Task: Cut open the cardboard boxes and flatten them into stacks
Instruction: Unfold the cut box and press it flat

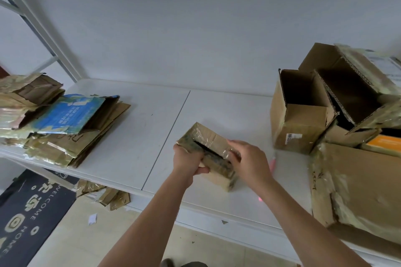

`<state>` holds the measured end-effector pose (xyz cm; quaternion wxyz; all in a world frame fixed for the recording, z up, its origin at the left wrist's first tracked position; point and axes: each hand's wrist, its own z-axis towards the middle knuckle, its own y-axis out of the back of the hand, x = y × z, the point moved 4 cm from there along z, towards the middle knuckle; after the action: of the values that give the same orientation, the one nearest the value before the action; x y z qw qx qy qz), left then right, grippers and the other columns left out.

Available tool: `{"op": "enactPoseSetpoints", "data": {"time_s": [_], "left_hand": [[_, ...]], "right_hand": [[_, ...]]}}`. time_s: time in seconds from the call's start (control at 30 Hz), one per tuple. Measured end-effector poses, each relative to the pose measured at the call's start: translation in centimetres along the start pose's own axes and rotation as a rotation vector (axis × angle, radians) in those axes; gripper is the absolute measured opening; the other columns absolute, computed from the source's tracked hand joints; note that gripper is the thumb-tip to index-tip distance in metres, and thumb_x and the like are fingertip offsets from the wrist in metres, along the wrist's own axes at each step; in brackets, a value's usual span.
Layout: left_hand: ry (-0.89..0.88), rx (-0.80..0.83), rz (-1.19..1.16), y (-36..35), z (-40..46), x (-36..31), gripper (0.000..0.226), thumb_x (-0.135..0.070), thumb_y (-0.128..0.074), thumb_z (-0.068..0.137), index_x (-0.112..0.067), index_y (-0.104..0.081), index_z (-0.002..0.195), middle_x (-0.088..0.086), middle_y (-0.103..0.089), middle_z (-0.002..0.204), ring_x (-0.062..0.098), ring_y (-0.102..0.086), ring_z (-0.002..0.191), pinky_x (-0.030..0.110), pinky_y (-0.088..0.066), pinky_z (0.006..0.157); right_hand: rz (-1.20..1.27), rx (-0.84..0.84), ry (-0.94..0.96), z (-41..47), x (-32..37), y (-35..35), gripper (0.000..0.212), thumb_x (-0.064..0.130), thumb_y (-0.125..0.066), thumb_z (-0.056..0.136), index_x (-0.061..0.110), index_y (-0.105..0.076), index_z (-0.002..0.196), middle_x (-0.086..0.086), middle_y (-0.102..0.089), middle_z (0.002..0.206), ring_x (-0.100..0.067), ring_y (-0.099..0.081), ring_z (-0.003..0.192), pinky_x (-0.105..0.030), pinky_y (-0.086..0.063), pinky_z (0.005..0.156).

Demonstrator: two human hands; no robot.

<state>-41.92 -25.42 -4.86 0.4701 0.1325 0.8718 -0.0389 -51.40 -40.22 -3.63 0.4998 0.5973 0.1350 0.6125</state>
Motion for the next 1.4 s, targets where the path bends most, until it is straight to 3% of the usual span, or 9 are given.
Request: {"op": "enactPoseSetpoints", "data": {"time_s": [0.27, 0.4, 0.63, 0.8, 0.9, 0.97, 1.13, 1.27, 1.4], "left_hand": [[-0.519, -0.076, 0.489, -1.7, -2.5, -4.6, 0.069, 0.007, -0.045, 0.076, -0.025, -0.028, 0.136, -0.002, -0.061, 0.080, 0.019, -0.061, 0.069, 0.035, -0.052, 0.054], [-0.569, -0.022, 0.589, -2.3, -3.5, -3.7, 0.082, 0.007, -0.040, 0.078, -0.025, -0.015, 0.149, -0.002, -0.061, 0.076, 0.016, -0.059, 0.067, 0.028, -0.043, 0.052], [-0.596, 0.043, 0.628, -1.7, -3.2, -3.8, 0.077, 0.005, -0.045, 0.081, -0.028, -0.021, 0.146, -0.003, -0.059, 0.071, 0.015, -0.058, 0.061, 0.022, -0.040, 0.047], [-0.543, 0.079, 0.621, -1.1, -1.9, -4.0, 0.074, 0.006, -0.045, 0.078, -0.038, -0.026, 0.134, 0.004, -0.065, 0.083, 0.028, -0.065, 0.066, 0.050, -0.058, 0.059], [-0.555, 0.128, 0.662, -1.1, -1.4, -4.2, 0.074, 0.003, -0.050, 0.080, -0.045, -0.026, 0.131, 0.003, -0.066, 0.089, 0.031, -0.067, 0.076, 0.055, -0.058, 0.062], [-0.550, 0.161, 0.668, -1.1, -1.1, -4.2, 0.079, 0.002, -0.054, 0.082, -0.047, -0.024, 0.136, 0.001, -0.065, 0.095, 0.029, -0.067, 0.089, 0.055, -0.058, 0.065], [-0.659, 0.036, 0.658, -1.1, -1.3, -3.9, 0.090, -0.006, -0.062, 0.091, -0.048, -0.007, 0.150, 0.001, -0.066, 0.117, 0.018, -0.058, 0.113, 0.048, -0.057, 0.081], [-0.752, -0.062, 0.813, -1.4, -1.7, -3.4, 0.056, -0.013, -0.052, 0.098, -0.040, -0.035, 0.143, -0.001, -0.063, 0.109, 0.024, -0.061, 0.103, 0.035, -0.051, 0.077], [-0.625, -0.092, 0.955, -1.9, -1.8, -2.4, 0.085, -0.039, -0.072, 0.085, -0.039, -0.016, 0.150, -0.001, -0.056, 0.122, 0.026, -0.060, 0.108, 0.035, -0.046, 0.075]], "right_hand": [[-0.031, -0.017, -0.023, 0.5, 1.3, -0.1, 0.047, 0.030, -0.063, 0.092, 0.010, -0.053, 0.133, -0.005, -0.060, 0.118, -0.025, -0.063, 0.100, -0.033, -0.048, 0.076], [-0.144, 0.025, -0.171, 0.2, 1.8, -0.5, 0.078, 0.044, -0.069, 0.086, 0.008, -0.035, 0.146, -0.007, -0.048, 0.122, -0.028, -0.061, 0.097, -0.033, -0.045, 0.066], [-0.080, 0.093, -0.196, 0.4, 2.1, -0.3, 0.085, 0.029, -0.066, 0.080, 0.003, -0.026, 0.149, -0.009, -0.049, 0.113, -0.027, -0.058, 0.093, -0.028, -0.040, 0.070], [0.217, 0.201, -0.118, -0.3, 1.8, 1.4, 0.079, 0.012, -0.056, 0.087, 0.027, -0.018, 0.155, -0.003, -0.061, 0.093, -0.015, -0.062, 0.080, -0.031, -0.056, 0.071], [0.351, 0.231, -0.131, -0.8, 0.9, 2.4, 0.036, 0.000, -0.051, 0.092, 0.026, -0.058, 0.117, 0.007, -0.054, 0.071, 0.001, -0.056, 0.058, -0.015, -0.046, 0.053], [0.391, 0.223, -0.154, -1.1, 0.0, 2.7, 0.037, -0.006, -0.047, 0.093, 0.030, -0.053, 0.085, 0.010, -0.048, 0.067, 0.003, -0.050, 0.053, -0.012, -0.038, 0.053], [0.669, 0.014, -0.343, -2.6, -2.0, 2.4, 0.063, 0.002, -0.055, 0.097, 0.048, -0.041, 0.137, 0.007, -0.070, 0.105, -0.005, -0.065, 0.102, -0.028, -0.046, 0.095], [0.601, -0.141, -0.232, -3.0, -1.2, 1.8, 0.049, -0.005, -0.054, 0.095, 0.034, -0.058, 0.124, 0.013, -0.064, 0.118, -0.009, -0.058, 0.120, -0.017, -0.049, 0.096], [0.591, -0.078, -0.214, -3.2, -0.6, 0.7, 0.048, 0.009, -0.070, 0.089, 0.017, -0.057, 0.135, 0.006, -0.060, 0.129, -0.012, -0.061, 0.116, -0.006, -0.045, 0.091]]}}
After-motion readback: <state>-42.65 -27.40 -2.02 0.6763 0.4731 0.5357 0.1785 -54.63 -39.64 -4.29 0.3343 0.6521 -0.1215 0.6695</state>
